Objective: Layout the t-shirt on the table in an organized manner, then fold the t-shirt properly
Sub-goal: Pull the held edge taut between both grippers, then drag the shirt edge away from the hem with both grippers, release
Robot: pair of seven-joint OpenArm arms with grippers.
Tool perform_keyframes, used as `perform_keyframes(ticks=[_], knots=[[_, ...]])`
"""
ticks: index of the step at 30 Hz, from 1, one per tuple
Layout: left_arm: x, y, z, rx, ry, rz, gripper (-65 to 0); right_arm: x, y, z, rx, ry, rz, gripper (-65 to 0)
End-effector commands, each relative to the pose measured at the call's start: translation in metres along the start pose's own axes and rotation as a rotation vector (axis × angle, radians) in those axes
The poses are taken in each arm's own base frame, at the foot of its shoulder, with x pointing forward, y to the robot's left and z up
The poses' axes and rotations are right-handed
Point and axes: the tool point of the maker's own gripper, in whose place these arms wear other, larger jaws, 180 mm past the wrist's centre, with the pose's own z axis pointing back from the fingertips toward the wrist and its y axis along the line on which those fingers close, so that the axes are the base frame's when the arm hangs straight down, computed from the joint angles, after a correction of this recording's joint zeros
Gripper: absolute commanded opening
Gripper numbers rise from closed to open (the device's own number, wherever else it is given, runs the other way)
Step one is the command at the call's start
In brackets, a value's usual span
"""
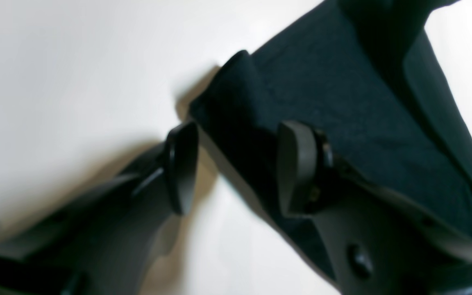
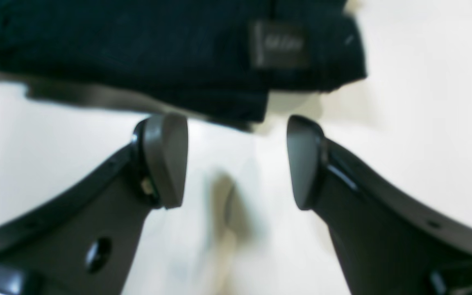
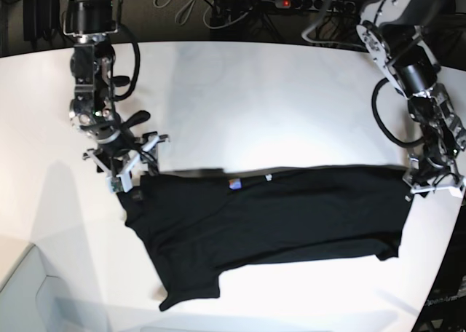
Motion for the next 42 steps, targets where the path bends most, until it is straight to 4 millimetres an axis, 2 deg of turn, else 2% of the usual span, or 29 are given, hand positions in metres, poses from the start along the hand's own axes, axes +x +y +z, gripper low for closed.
perform_keyframes(ticks=[1, 5, 13, 14, 17, 23, 25, 27, 28, 30, 32, 33, 37, 40, 42], knots=[[0.033, -0.015, 0.005, -0.034, -0.079, 0.002, -34.3, 0.020, -0.003, 0.001, -0.002, -0.062, 0.004, -27.0], [0.035, -0.012, -0.003, -0.025, -0.125, 0.019, -34.3, 0.019, -0.002, 0.000, -0.001, -0.059, 0.002, -27.0], [0.030, -0.029, -0.018, -0.038, -0.144, -0.027, -34.8, 0.026, 0.000, -0.001, 0.004, -0.072, 0.009, -26.9], [0.029, -0.030, -0.019, -0.039, -0.147, -0.035, -36.4, 0.032, -0.001, -0.003, 0.003, -0.082, 0.011, -26.9], [0.030, -0.037, -0.019, -0.049, -0.167, -0.049, -41.9, 0.034, -0.001, -0.014, 0.009, -0.071, -0.008, -26.9], [0.032, -0.039, -0.018, -0.052, -0.174, -0.055, -43.4, 0.033, -0.007, -0.031, 0.009, -0.052, -0.034, -27.1], [0.033, -0.039, -0.017, -0.054, -0.173, -0.052, -50.7, 0.033, -0.006, -0.032, 0.011, -0.066, -0.038, -27.9], [0.033, -0.039, -0.017, -0.053, -0.173, -0.051, -61.2, 0.033, -0.006, -0.032, 0.012, -0.070, -0.038, -31.9], [0.033, -0.038, -0.017, -0.050, -0.173, -0.050, -65.0, 0.032, -0.005, -0.032, 0.013, -0.068, -0.037, -36.5], [0.032, -0.037, -0.017, -0.048, -0.171, -0.049, -64.7, 0.024, -0.001, -0.031, 0.019, -0.052, -0.044, -47.4], [0.032, -0.036, -0.017, -0.047, -0.172, -0.050, -62.8, 0.026, 0.003, -0.028, 0.021, -0.066, -0.053, -62.7], [0.031, -0.036, -0.017, -0.048, -0.171, -0.051, -62.8, 0.029, 0.003, -0.026, 0.020, -0.076, -0.048, -65.0], [0.037, -0.038, -0.014, -0.053, -0.188, -0.053, -62.8, 0.041, 0.008, -0.002, 0.015, -0.145, -0.015, -65.0], [0.046, -0.043, -0.005, -0.066, -0.207, -0.069, -62.8, 0.064, 0.013, 0.024, 0.009, -0.229, 0.020, -65.0], [0.053, -0.053, 0.005, -0.103, -0.208, -0.057, -62.8, 0.075, 0.010, 0.044, -0.014, -0.280, 0.031, -65.0]])
